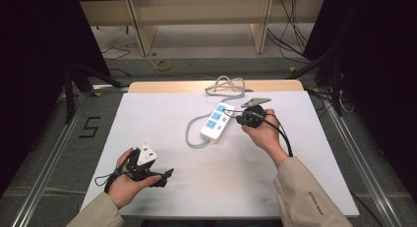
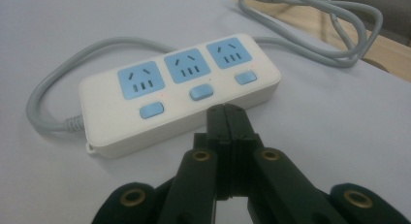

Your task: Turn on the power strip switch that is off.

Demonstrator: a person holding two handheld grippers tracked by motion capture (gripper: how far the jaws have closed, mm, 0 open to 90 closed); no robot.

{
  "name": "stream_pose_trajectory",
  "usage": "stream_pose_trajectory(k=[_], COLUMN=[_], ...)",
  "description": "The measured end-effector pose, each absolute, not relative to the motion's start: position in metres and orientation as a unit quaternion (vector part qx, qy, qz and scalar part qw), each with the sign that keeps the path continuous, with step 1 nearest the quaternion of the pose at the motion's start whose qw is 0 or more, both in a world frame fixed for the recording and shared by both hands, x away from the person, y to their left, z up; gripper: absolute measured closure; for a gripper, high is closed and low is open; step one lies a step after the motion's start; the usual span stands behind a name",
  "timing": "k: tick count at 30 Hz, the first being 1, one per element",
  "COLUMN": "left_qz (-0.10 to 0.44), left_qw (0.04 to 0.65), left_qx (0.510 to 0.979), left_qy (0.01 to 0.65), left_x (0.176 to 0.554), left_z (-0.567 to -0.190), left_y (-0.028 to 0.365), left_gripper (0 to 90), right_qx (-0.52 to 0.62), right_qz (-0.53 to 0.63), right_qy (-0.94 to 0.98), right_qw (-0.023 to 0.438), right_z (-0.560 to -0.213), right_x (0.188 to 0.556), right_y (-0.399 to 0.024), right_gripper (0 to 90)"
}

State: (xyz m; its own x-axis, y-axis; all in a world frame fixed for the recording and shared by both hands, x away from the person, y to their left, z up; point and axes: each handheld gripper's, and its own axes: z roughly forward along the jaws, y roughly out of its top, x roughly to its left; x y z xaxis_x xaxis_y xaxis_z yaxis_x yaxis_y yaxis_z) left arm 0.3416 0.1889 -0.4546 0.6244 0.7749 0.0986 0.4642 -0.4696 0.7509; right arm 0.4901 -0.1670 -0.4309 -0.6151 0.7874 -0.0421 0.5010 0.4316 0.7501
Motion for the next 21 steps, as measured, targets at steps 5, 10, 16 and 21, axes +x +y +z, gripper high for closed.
stream_pose_trajectory(k=[5,10,16,21], left_qz=[0.218,0.218,0.218,0.218], left_qw=[0.356,0.356,0.356,0.356], left_qx=[0.829,0.829,0.829,0.829], left_qy=[0.372,0.373,0.372,0.372], left_x=[0.34,0.34,0.341,0.341], left_z=[-0.455,-0.455,-0.455,-0.455], left_y=[0.187,0.187,0.188,0.188], left_gripper=[6.3,6.5,6.6,6.6], right_qx=[0.391,0.391,0.39,0.389], right_qz=[0.359,0.352,0.348,0.344], right_qy=[0.824,0.828,0.83,0.831], right_qw=[0.197,0.195,0.196,0.198], right_z=[-0.431,-0.43,-0.43,-0.43], right_x=[0.494,0.498,0.503,0.506], right_y=[-0.163,-0.159,-0.156,-0.154], right_gripper=[90.0,90.0,90.0,90.0])
